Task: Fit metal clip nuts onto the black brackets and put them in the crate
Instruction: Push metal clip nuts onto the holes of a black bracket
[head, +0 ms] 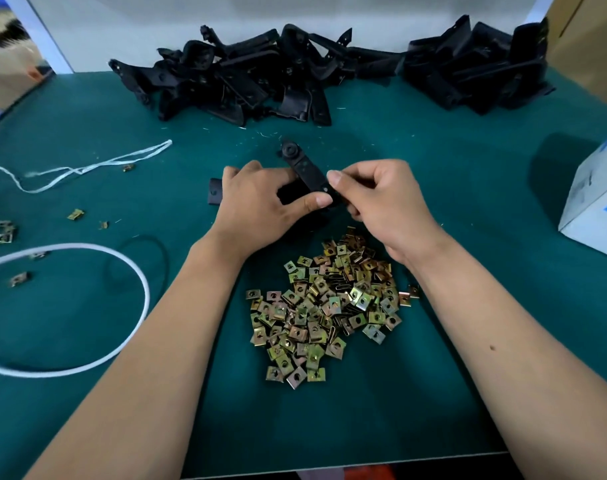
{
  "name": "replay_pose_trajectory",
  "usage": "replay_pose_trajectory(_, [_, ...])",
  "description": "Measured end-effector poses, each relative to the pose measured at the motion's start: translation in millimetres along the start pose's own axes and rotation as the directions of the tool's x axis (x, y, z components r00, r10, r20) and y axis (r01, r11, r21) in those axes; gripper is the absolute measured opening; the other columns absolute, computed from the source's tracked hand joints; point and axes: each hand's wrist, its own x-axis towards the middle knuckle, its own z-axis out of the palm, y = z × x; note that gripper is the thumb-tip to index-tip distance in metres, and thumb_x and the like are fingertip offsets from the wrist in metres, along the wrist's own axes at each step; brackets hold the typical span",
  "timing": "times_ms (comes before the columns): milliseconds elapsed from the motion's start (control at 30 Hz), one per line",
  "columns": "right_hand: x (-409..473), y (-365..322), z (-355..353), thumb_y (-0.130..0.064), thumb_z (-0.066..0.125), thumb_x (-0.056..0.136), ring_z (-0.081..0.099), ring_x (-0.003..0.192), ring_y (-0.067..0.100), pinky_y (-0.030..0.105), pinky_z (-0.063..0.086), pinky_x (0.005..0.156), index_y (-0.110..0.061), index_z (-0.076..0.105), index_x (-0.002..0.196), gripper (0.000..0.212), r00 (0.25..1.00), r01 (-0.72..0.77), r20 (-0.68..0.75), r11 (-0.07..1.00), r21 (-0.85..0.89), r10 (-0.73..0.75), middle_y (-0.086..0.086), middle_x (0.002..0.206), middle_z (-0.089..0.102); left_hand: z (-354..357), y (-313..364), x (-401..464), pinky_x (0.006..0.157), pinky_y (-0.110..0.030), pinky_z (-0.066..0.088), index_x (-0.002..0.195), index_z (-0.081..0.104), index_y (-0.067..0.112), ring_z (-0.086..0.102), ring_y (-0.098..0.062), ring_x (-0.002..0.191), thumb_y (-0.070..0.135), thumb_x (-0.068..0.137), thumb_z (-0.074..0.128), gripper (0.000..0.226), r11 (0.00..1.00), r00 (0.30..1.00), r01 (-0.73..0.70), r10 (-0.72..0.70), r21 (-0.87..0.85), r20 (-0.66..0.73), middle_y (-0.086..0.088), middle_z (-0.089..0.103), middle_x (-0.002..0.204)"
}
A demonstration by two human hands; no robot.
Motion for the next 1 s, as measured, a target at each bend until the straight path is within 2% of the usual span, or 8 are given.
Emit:
replay_pose_trajectory(100, [-1.5, -0.2, 4.1, -0.032, 0.071, 0.096, 0.049, 0.051, 0.004, 0.024, 0.044, 0.056, -0.022, 0.077, 0.076, 0.023, 1.000, 0.001, -0.018, 0.999, 0.036, -0.001, -0.009, 0.055, 0.058, 1.8, -0.5, 1.2, 0.090, -0.039, 0.028, 0.104, 0.076, 0.030, 0.055, -0.022, 0.095, 0.092, 0.072, 0.025, 0.087, 1.000, 1.000, 0.014, -0.014, 0.022, -0.001, 0.007, 0.062, 0.076])
replay_pose_trajectory(233, [0.6, -0.6, 5.5, -0.032, 0.071, 0.096, 0.048, 0.054, 0.006, 0.029, 0.044, 0.058, -0.016, 0.074, 0.073, 0.027, 0.987, -0.031, -0.154, 0.991, 0.129, 0.051, -0.011, 0.055, 0.056, 4.5, 1.8, 2.4, 0.088, -0.037, 0.026, 0.098, 0.076, 0.026, 0.052, -0.018, 0.091, 0.094, 0.070, 0.022, 0.091, 0.998, 0.999, 0.043, -0.043, 0.034, -0.013, 0.014, 0.051, 0.068])
replay_pose_trajectory(300, [0.9, -0.4, 4.8, -0.031, 0.070, 0.096, 0.048, 0.054, 0.009, 0.029, 0.043, 0.057, -0.017, 0.073, 0.073, 0.028, 0.988, -0.030, -0.148, 0.991, 0.133, 0.050, -0.009, 0.056, 0.056, 4.2, 2.6, 2.8, 0.088, -0.037, 0.026, 0.097, 0.075, 0.026, 0.054, -0.019, 0.092, 0.094, 0.070, 0.023, 0.090, 0.998, 0.999, 0.050, -0.050, 0.039, -0.016, 0.017, 0.048, 0.066])
replay_pose_trajectory(400, [0.2, -0.8, 4.0, -0.031, 0.070, 0.097, 0.047, 0.054, 0.011, 0.030, 0.043, 0.057, -0.014, 0.074, 0.076, 0.027, 0.993, -0.009, -0.116, 0.995, 0.096, 0.020, -0.006, 0.057, 0.055, 3.4, 2.9, 2.8, 0.087, -0.037, 0.026, 0.097, 0.075, 0.026, 0.055, -0.020, 0.094, 0.094, 0.070, 0.022, 0.091, 0.997, 0.999, 0.049, -0.049, 0.056, -0.006, 0.014, 0.050, 0.067])
replay_pose_trajectory(533, [0.3, -1.8, 3.0, -0.030, 0.069, 0.098, 0.051, 0.053, -0.003, 0.024, 0.044, 0.062, -0.022, 0.074, 0.075, 0.024, 0.994, 0.019, -0.105, 0.999, 0.028, -0.016, -0.019, 0.055, 0.060, 2.0, 3.3, 3.6, 0.090, -0.039, 0.028, 0.099, 0.075, 0.027, 0.056, -0.020, 0.095, 0.096, 0.069, 0.020, 0.093, 0.996, 0.998, 0.058, -0.058, 0.071, 0.008, 0.010, 0.057, 0.072])
replay_pose_trajectory(633, [-0.8, -1.1, 3.6, -0.029, 0.069, 0.098, 0.053, 0.053, -0.005, 0.023, 0.044, 0.064, -0.023, 0.073, 0.075, 0.023, 0.993, 0.029, -0.116, 0.999, 0.040, -0.024, -0.022, 0.054, 0.060, 2.0, 4.7, 2.7, 0.093, -0.041, 0.030, 0.097, 0.075, 0.026, 0.057, -0.022, 0.096, 0.100, 0.069, 0.021, 0.096, 0.995, 0.998, 0.064, -0.064, 0.079, 0.005, 0.007, 0.061, 0.075])
replay_pose_trajectory(833, [0.2, -0.5, 9.6, -0.028, 0.069, 0.098, 0.046, 0.049, -0.002, 0.017, 0.039, 0.055, -0.019, 0.070, 0.068, 0.031, 0.986, 0.032, -0.164, 0.998, 0.060, -0.021, -0.019, 0.049, 0.053, 3.6, 10.2, 3.5, 0.096, -0.044, 0.035, 0.082, 0.068, 0.019, 0.060, -0.025, 0.091, 0.095, 0.070, 0.017, 0.092, 0.988, 0.997, 0.067, -0.063, 0.136, -0.034, 0.002, 0.062, 0.072])
replay_pose_trajectory(1000, [0.7, 1.7, 7.7, -0.029, 0.070, 0.096, 0.060, 0.063, 0.001, 0.023, 0.050, 0.064, -0.019, 0.074, 0.070, 0.027, 0.973, 0.105, -0.201, 0.994, -0.035, -0.110, -0.005, 0.066, 0.071, 5.4, 14.1, 1.6, 0.089, -0.042, 0.032, 0.070, 0.058, 0.020, 0.060, -0.026, 0.084, 0.095, 0.071, 0.017, 0.085, 0.982, 0.996, 0.068, -0.058, 0.174, -0.063, 0.003, 0.058, 0.066])
